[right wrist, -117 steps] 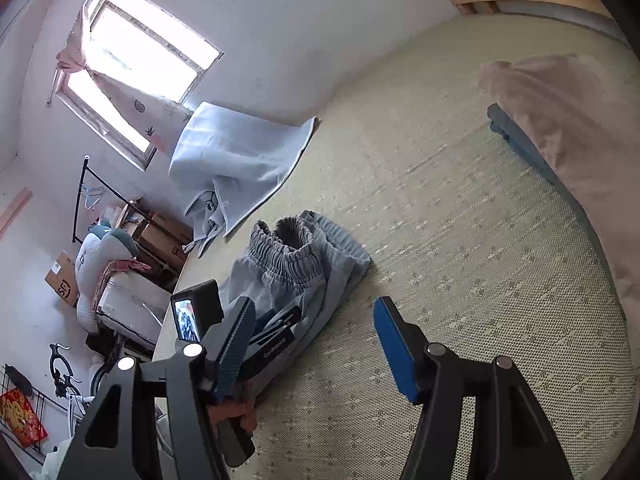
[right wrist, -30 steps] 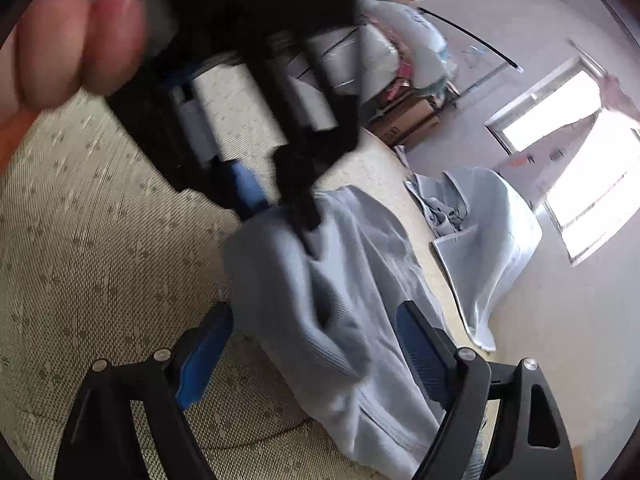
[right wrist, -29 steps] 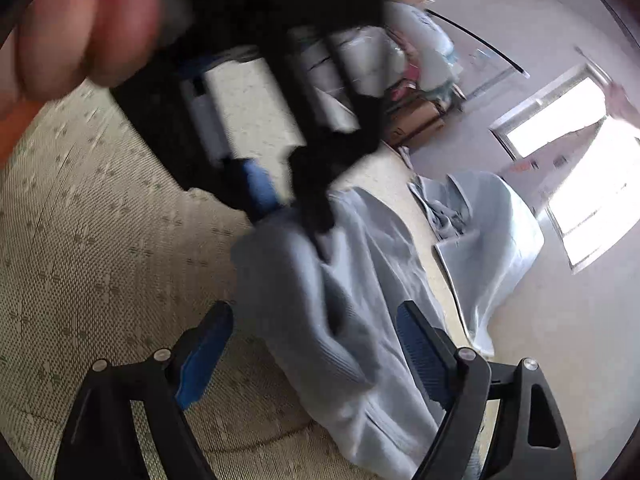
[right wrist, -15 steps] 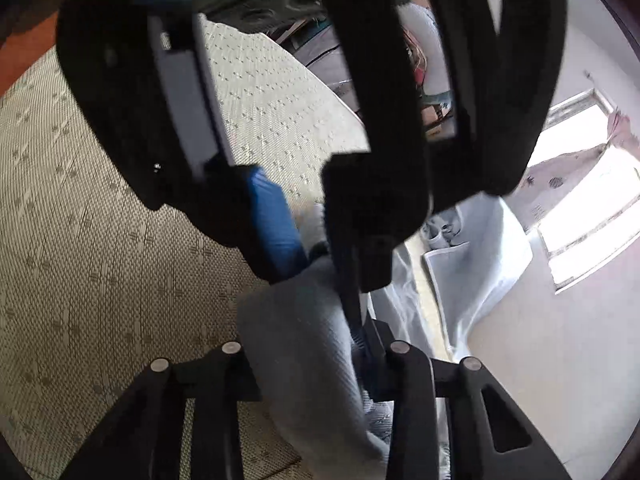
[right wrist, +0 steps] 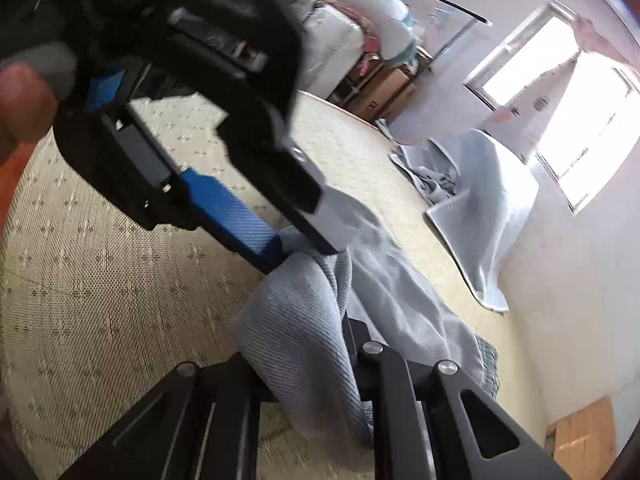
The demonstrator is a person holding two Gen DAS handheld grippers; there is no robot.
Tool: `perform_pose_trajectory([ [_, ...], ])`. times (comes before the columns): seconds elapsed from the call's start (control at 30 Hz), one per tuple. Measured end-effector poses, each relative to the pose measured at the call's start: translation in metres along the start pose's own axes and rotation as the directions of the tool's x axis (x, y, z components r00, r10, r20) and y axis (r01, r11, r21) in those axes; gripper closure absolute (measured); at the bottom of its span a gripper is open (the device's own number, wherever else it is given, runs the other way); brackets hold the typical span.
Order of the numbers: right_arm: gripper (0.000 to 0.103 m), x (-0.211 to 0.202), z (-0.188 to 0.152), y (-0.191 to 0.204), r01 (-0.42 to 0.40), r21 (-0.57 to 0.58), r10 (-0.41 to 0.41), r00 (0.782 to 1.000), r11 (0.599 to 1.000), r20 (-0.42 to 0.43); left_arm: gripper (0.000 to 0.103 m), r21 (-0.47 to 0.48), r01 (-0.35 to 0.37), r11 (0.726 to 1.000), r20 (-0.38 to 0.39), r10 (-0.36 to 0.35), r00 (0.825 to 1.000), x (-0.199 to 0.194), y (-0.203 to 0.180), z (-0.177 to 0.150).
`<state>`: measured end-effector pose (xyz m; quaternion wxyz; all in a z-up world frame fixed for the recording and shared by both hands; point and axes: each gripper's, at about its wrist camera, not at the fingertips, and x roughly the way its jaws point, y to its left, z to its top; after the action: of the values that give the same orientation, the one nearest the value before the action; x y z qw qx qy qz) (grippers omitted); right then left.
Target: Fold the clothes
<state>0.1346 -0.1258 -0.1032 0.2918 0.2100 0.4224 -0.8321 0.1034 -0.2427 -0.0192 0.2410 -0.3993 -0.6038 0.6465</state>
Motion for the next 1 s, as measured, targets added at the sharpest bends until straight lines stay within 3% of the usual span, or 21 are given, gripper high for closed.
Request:
perform_pose_trajectory([
  [0.03, 0.091, -0.004, -0.003, -0.006, 0.003, 0.017, -0.003, 1.0, 1.0, 0.001, 0.045, 0.0, 0.004, 1.0, 0.006, -0.004, 1.0, -0.002, 0.0, 0.0],
  [0.1, 0.091, -0.008, -0.007, -0.016, 0.019, 0.041, -0.019, 1.0, 0.999, -0.003, 0.017, -0.016, -0.009, 1.0, 0.053, 0.01, 0.999, -0.012, 0.004, 0.002],
  [0.2, 0.091, -0.011, -0.013, -0.033, 0.021, 0.103, -0.02, 1.0, 0.994, -0.006, 0.016, -0.04, -0.028, 0.999, 0.123, 0.033, 0.992, -0.028, 0.01, 0.004],
  [0.33, 0.091, -0.037, -0.018, -0.034, 0.013, 0.144, -0.014, 1.0, 0.989, 0.006, 0.016, -0.13, -0.113, 0.985, 0.151, 0.133, 0.98, -0.03, 0.033, 0.01],
  [0.5, 0.091, -0.058, -0.021, -0.038, 0.015, 0.152, -0.019, 1.0, 0.988, 0.025, 0.016, -0.155, -0.213, 0.965, 0.2, 0.242, 0.95, -0.03, 0.044, 0.021],
  [0.67, 0.091, -0.094, -0.045, -0.039, 0.014, 0.204, -0.02, 0.999, 0.979, 0.029, 0.016, -0.185, -0.269, 0.945, 0.202, 0.305, 0.931, -0.016, 0.055, 0.027],
  [0.8, 0.091, -0.117, -0.066, -0.036, 0.013, 0.222, -0.017, 1.0, 0.975, 0.013, 0.017, -0.187, -0.284, 0.94, 0.173, 0.317, 0.933, 0.004, 0.057, 0.025],
  [0.87, 0.091, -0.124, -0.076, -0.033, 0.012, 0.232, -0.014, 1.0, 0.973, 0.003, 0.026, -0.165, -0.312, 0.936, 0.156, 0.337, 0.928, 0.013, 0.052, 0.02],
  [0.93, 0.091, -0.129, -0.086, -0.031, 0.013, 0.248, -0.012, 1.0, 0.969, -0.005, 0.051, -0.136, -0.345, 0.928, 0.135, 0.363, 0.922, 0.02, 0.047, 0.019],
  [1.0, 0.091, -0.131, -0.095, -0.03, 0.013, 0.268, -0.011, 1.0, 0.963, -0.012, 0.059, -0.134, -0.345, 0.929, 0.132, 0.362, 0.923, 0.021, 0.046, 0.021],
])
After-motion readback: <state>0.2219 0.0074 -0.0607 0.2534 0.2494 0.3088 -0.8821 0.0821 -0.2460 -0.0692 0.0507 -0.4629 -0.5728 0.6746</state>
